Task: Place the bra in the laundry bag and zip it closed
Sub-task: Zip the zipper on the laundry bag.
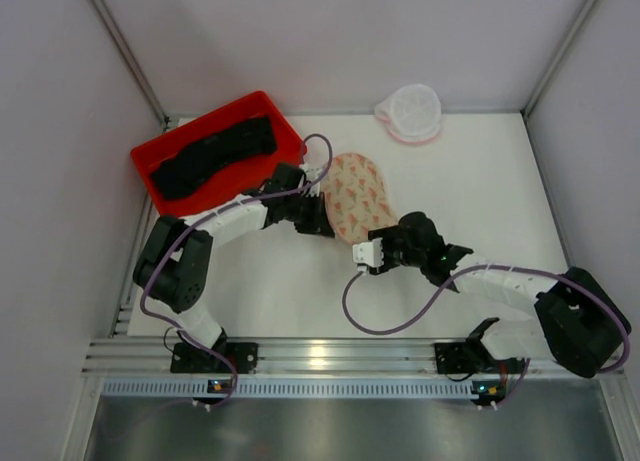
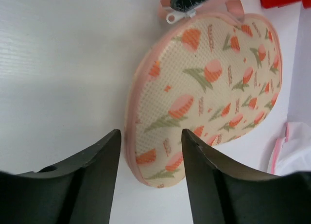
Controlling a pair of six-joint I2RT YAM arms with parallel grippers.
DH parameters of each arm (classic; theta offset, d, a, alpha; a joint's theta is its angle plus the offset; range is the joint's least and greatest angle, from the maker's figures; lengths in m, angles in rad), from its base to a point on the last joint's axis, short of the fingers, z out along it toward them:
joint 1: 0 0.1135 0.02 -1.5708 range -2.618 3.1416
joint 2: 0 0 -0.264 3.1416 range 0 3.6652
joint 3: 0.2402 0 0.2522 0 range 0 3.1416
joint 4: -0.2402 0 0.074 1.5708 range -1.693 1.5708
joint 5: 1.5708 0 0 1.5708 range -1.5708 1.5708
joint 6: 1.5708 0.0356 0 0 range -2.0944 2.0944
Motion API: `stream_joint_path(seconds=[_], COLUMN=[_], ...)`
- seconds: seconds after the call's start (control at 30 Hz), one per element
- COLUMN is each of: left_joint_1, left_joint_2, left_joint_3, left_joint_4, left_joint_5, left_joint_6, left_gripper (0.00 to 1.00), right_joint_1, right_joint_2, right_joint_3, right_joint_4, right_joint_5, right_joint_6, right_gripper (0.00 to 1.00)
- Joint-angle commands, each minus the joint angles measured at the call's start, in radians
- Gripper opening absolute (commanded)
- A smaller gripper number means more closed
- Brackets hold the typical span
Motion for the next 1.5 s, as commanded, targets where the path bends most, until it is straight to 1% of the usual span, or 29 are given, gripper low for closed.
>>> stream_joint_path(seconds=[0.0,0.03,0.2,0.4,0.6,0.67,0.7,0.8,0.83,0.9,1.03,1.17,1.27,1.4,1.47], left_joint_1=[0.006,0.003,-0.035,-0.063,-0.069,-0.071,-0.071,-0.071,-0.071,-0.068,-0.042,0.026,0.053,0.064,0.066], left_joint_2=[0.003,0.003,-0.009,-0.020,-0.018,-0.018,-0.020,-0.026,-0.027,-0.024,-0.004,0.023,0.029,0.033,0.034], left_joint_3=[0.022,0.020,0.010,-0.003,-0.006,-0.006,-0.009,-0.012,-0.013,-0.013,0.005,0.040,0.051,0.066,0.069], left_joint_4=[-0.004,-0.005,-0.004,0.022,0.022,0.022,0.022,0.022,0.022,0.021,-0.017,-0.056,-0.064,-0.073,-0.073], left_joint_5=[0.048,0.055,0.077,0.086,0.089,0.097,0.095,0.089,0.084,0.066,0.034,0.002,-0.034,-0.066,-0.043], left_joint_6=[-0.023,-0.029,-0.061,-0.116,-0.138,-0.139,-0.138,-0.127,-0.122,-0.110,-0.078,-0.029,0.008,0.040,0.034], left_gripper=[0.00,0.00,0.00,0.00,0.00,0.00,0.00,0.00,0.00,0.00,0.00,0.00,0.00,0.00,0.00], right_joint_1=[-0.032,-0.031,0.009,0.075,0.084,0.086,0.084,0.084,0.084,0.081,0.065,0.037,-0.001,-0.086,-0.110], right_joint_2=[-0.032,-0.036,-0.024,0.036,0.109,0.128,0.132,0.131,0.129,0.114,0.066,0.002,-0.024,-0.053,-0.052], right_joint_3=[0.020,0.047,0.121,0.123,0.153,0.161,0.162,0.147,0.144,0.136,0.090,0.044,0.020,-0.031,-0.032], right_joint_4=[-0.010,-0.030,-0.050,-0.006,0.026,0.034,0.039,0.062,0.051,0.037,0.017,0.004,-0.016,-0.013,-0.023], right_joint_5=[-0.019,-0.034,-0.057,-0.062,-0.034,-0.020,-0.013,0.018,0.023,0.021,0.013,-0.011,-0.028,-0.062,-0.063], right_joint_6=[0.022,0.032,0.138,0.151,0.163,0.169,0.171,0.154,0.146,0.143,0.123,0.097,0.079,0.019,-0.012], right_gripper=[0.58,0.62,0.62,0.61,0.61,0.51,0.37,0.16,0.08,0.00,0.00,0.00,0.00,0.01,0.11])
